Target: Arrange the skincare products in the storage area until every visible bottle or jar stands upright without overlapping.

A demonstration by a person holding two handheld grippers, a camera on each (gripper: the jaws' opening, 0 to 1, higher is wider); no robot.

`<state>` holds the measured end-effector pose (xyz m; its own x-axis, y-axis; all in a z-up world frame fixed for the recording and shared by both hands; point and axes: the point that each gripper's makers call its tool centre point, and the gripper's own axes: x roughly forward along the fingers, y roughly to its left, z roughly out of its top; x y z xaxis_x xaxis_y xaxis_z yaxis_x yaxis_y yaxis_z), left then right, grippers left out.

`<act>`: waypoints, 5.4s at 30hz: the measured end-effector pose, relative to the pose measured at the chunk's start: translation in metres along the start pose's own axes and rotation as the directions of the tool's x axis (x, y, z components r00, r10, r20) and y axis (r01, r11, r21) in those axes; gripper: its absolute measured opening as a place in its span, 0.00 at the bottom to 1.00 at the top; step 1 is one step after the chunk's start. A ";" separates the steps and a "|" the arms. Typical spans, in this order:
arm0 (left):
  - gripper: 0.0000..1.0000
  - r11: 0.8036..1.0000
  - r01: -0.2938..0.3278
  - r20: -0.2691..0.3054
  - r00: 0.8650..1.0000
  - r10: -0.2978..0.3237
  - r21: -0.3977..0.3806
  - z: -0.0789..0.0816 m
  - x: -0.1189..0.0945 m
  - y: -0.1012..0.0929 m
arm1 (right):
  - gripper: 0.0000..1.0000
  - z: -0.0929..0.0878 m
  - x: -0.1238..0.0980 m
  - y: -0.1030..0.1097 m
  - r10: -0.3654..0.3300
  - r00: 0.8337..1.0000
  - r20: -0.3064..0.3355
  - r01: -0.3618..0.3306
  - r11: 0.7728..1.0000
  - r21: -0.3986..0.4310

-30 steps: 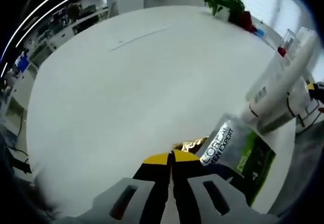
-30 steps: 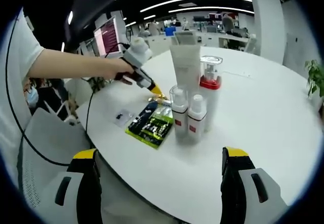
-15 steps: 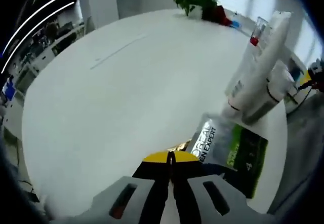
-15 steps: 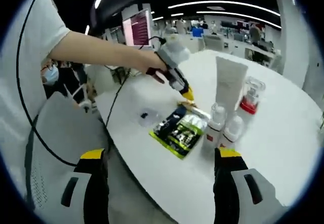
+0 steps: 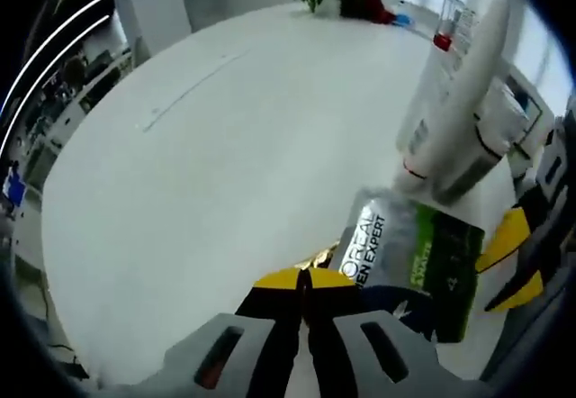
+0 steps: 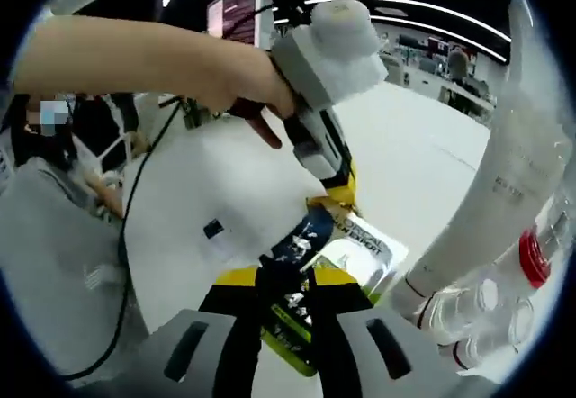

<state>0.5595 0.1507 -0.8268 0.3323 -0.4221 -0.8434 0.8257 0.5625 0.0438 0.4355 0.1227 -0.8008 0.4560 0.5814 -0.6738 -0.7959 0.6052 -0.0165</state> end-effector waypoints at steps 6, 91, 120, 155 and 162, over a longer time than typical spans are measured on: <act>0.05 0.999 0.005 -0.024 1.000 -0.004 0.047 -0.006 0.002 -0.001 | 0.19 -0.018 0.014 -0.005 -0.025 0.998 -0.055 0.021 0.997 -0.070; 0.45 0.989 -0.104 -0.036 0.994 0.101 -0.105 -0.078 -0.041 0.015 | 0.59 -0.022 -0.008 0.013 0.078 0.997 0.009 -0.078 0.997 0.006; 0.62 0.976 -0.108 -0.096 0.991 0.091 -0.187 -0.084 -0.037 0.047 | 0.65 -0.017 -0.021 0.016 0.095 0.995 0.043 -0.096 0.995 0.024; 0.43 1.000 -0.027 -0.013 1.000 0.027 0.005 -0.055 -0.073 0.007 | 0.64 0.016 -0.033 0.017 0.136 0.975 0.174 -0.166 0.972 0.168; 0.43 0.999 -0.027 0.012 1.000 0.026 0.038 -0.043 -0.092 -0.012 | 0.54 0.027 -0.044 0.009 0.134 0.968 0.213 -0.173 0.970 0.173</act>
<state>0.4993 0.2139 -0.7726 0.3592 -0.4159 -0.8355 0.8334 0.5459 0.0866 0.4188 0.1178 -0.7516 0.4193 0.7598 -0.4969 -0.7814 0.5807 0.2285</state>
